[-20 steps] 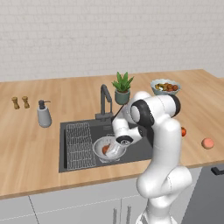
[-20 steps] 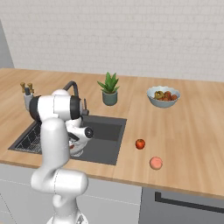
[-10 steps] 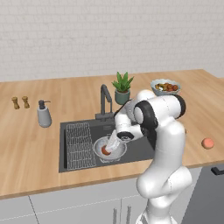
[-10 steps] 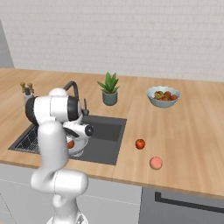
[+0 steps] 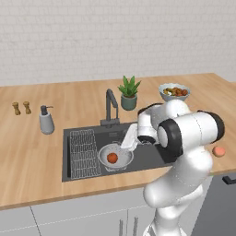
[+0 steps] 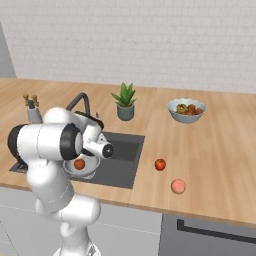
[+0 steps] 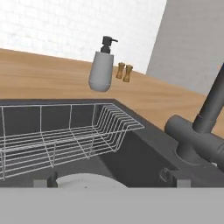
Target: Put the colander in the sink, put the apple, orange, peach in the colander, and turn on the sink faucet and pour water over the colander.
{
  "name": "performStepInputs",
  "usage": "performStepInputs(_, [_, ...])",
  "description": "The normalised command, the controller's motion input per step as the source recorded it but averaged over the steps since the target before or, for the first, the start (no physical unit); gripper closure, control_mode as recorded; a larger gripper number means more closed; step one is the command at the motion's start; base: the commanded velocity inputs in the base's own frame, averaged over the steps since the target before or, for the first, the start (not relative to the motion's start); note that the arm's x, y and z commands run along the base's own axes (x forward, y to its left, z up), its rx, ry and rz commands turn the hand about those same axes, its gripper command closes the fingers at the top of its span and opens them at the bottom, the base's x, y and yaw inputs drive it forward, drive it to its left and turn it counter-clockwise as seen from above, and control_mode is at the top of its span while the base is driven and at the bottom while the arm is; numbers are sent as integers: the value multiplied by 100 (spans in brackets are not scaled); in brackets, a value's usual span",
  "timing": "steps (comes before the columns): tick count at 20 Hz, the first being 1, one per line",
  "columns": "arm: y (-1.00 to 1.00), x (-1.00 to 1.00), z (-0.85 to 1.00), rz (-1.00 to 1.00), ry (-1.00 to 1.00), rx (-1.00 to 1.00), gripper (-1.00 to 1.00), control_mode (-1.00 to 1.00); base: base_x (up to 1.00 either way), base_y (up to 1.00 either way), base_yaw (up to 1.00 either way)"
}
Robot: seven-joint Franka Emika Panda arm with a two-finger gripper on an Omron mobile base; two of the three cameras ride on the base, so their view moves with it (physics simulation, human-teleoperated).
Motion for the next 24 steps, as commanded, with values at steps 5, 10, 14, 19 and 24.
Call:
performStepInputs(5, [-79, -18, 95, -7, -2, -2, -100, -100, 0, 0, 0])
performStepInputs(10, [-96, -29, 94, -15, 7, -16, -100, -100, 0, 0, 0])
performStepInputs(14, [-100, -45, 71, -17, 6, -24, -100, -100, 0, 0, 0])
performStepInputs(19, [-100, -70, 29, -31, -1, -19, -100, -100, 0, 0, 0])
performStepInputs(24, [-95, -36, 26, -41, 15, -18, -100, -100, 0, 0, 0])
